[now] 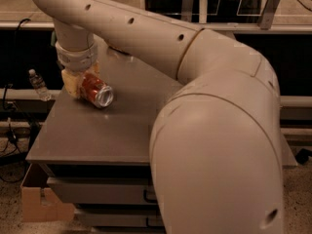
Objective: Place coke can upright
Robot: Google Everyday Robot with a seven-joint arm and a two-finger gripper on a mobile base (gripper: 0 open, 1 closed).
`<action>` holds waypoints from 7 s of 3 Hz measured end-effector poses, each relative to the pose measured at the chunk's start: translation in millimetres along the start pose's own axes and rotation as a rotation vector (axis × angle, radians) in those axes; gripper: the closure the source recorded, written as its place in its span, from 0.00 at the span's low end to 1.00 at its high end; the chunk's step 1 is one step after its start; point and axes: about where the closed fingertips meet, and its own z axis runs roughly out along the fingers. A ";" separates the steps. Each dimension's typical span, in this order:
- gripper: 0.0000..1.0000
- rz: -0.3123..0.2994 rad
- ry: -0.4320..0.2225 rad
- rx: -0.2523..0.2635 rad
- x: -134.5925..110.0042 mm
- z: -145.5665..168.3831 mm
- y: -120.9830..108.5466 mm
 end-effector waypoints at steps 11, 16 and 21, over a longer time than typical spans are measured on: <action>1.00 -0.391 -0.814 0.203 117.7 -150.9 -245.7; 1.00 -0.354 -1.140 0.121 203.0 -134.1 -236.5; 0.00 -0.204 -1.184 0.139 232.0 -127.1 -231.7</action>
Offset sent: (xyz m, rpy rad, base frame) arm 0.0489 -0.0571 0.1122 0.1621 -0.2823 0.0384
